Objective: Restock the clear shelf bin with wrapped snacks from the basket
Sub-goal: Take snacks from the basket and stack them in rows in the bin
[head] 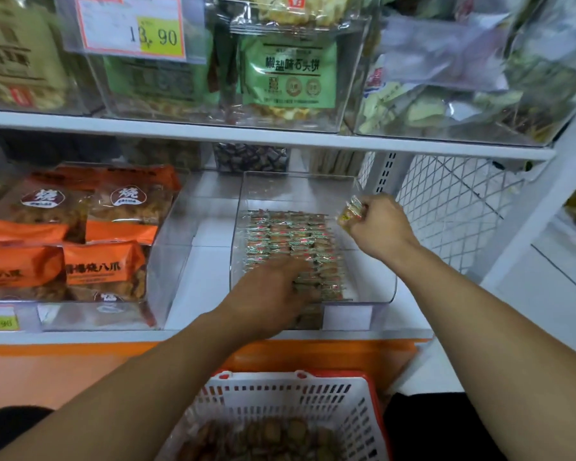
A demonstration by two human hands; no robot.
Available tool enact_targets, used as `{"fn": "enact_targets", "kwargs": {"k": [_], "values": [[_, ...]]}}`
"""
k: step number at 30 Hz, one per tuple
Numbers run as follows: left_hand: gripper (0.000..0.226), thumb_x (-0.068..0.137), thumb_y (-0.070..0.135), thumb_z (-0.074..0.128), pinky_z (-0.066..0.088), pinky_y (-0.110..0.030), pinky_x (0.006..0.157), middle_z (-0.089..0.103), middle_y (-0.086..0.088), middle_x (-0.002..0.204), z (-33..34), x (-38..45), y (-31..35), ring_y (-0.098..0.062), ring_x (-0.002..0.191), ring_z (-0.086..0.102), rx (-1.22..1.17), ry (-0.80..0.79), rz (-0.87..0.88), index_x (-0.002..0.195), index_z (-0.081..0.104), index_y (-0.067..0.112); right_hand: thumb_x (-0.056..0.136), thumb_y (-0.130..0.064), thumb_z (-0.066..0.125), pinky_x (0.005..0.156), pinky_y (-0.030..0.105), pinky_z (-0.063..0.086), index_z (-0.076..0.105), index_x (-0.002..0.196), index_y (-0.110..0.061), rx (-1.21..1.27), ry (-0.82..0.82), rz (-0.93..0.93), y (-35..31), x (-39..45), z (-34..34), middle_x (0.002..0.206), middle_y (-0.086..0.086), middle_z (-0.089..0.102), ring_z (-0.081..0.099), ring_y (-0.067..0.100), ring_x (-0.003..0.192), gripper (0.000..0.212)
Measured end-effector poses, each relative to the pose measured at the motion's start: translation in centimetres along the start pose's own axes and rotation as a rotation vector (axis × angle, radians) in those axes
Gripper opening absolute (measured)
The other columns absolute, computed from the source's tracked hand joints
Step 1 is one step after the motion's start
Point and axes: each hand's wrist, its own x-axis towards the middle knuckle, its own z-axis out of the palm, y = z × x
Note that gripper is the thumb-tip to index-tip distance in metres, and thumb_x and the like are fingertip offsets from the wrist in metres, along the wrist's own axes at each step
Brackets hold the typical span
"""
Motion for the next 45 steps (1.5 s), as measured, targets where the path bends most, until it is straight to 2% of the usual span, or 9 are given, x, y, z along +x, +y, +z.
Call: {"fn": "enact_targets", "kwargs": {"k": [7,11,18,23,26,31,39,43,45], "values": [[0.072,0.095,0.076,0.030,0.025,-0.047,0.122,0.032,0.004,0.162,0.9,1.0,-1.4,-0.020,0.149,0.025,0.231,-0.119,-0.021,0.153,0.033,0.034,0.093,-0.011,0.058,0.077,0.033,0.045,0.059,0.108,0.000,-0.637,-0.276,-0.112,-0.7,6.0,3.9,0.113,0.021,0.064,0.063,0.033,0.103,0.019],[0.075,0.095,0.078,0.025,0.020,-0.049,0.124,0.027,0.002,0.164,1.5,1.3,-1.6,-0.021,0.152,0.018,0.234,-0.127,-0.088,0.154,0.030,0.032,0.090,-0.003,0.058,0.069,0.030,0.044,0.056,0.092,-0.004,-0.720,-0.408,-0.025,-1.5,7.8,5.7,0.094,0.014,0.061,0.064,0.030,0.089,0.003],[0.067,0.099,0.072,0.020,0.015,-0.047,0.124,0.029,0.000,0.163,2.1,1.0,-1.6,-0.023,0.153,0.016,0.292,-0.096,-0.056,0.148,0.041,0.032,0.087,0.003,0.062,0.066,0.030,0.044,0.049,0.074,-0.002,-0.703,-0.445,0.070,-1.5,9.8,7.5,0.070,0.008,0.049,0.049,0.020,0.059,0.019],[0.075,0.096,0.076,0.015,0.025,-0.046,0.121,0.040,0.001,0.157,2.0,0.6,-1.4,-0.021,0.149,0.028,0.312,-0.060,-0.046,0.143,0.049,0.029,0.087,0.005,0.063,0.083,0.035,0.049,0.062,0.109,0.001,-0.755,-0.495,-0.028,-0.3,9.6,8.1,0.111,0.017,0.063,0.058,0.032,0.097,0.022],[0.076,0.095,0.076,0.014,0.030,-0.044,0.118,0.047,0.004,0.151,2.1,0.5,-1.2,-0.019,0.145,0.034,0.326,-0.038,-0.045,0.139,0.053,0.028,0.091,-0.001,0.059,0.101,0.040,0.043,0.063,0.123,0.000,-0.875,-0.360,-0.144,0.3,9.3,8.4,0.130,0.019,0.054,0.048,0.036,0.122,0.032],[0.076,0.095,0.076,0.014,0.032,-0.044,0.116,0.050,0.004,0.148,2.2,0.5,-1.2,-0.019,0.143,0.036,0.312,-0.030,-0.048,0.137,0.055,0.028,0.085,0.012,0.058,0.072,0.033,0.045,0.062,0.116,0.007,-0.721,-0.363,-0.025,0.1,9.1,8.9,0.100,0.016,0.062,0.059,0.031,0.088,0.031],[0.061,0.097,0.068,0.033,0.035,-0.041,0.118,0.053,0.005,0.141,2.0,0.5,-0.9,-0.019,0.140,0.037,0.242,0.108,0.034,0.136,0.055,0.028,0.090,0.001,0.059,0.074,0.033,0.042,0.018,0.149,0.007,-0.510,-0.428,0.162,0.3,9.4,9.3,0.129,0.026,0.053,0.058,0.037,0.114,0.072],[0.040,0.094,0.040,0.058,0.038,-0.043,0.110,0.059,-0.003,0.131,0.9,-0.1,-0.5,-0.025,0.131,0.045,0.201,0.212,0.111,0.126,0.062,0.016,0.090,-0.005,0.060,0.086,0.032,0.047,0.046,0.135,0.003,-0.548,-0.313,-0.054,-2.6,7.6,6.4,0.130,0.023,0.057,0.058,0.036,0.118,0.048],[0.030,0.088,0.028,0.064,0.045,-0.045,0.098,0.065,-0.006,0.118,0.4,-1.0,-0.1,-0.028,0.117,0.053,0.216,0.295,0.148,0.114,0.067,0.013,0.088,-0.005,0.055,0.095,0.033,0.051,0.061,0.122,-0.007,-0.357,-0.147,-0.191,-5.0,5.6,4.9,0.124,0.014,0.066,0.062,0.031,0.115,0.034]]}}
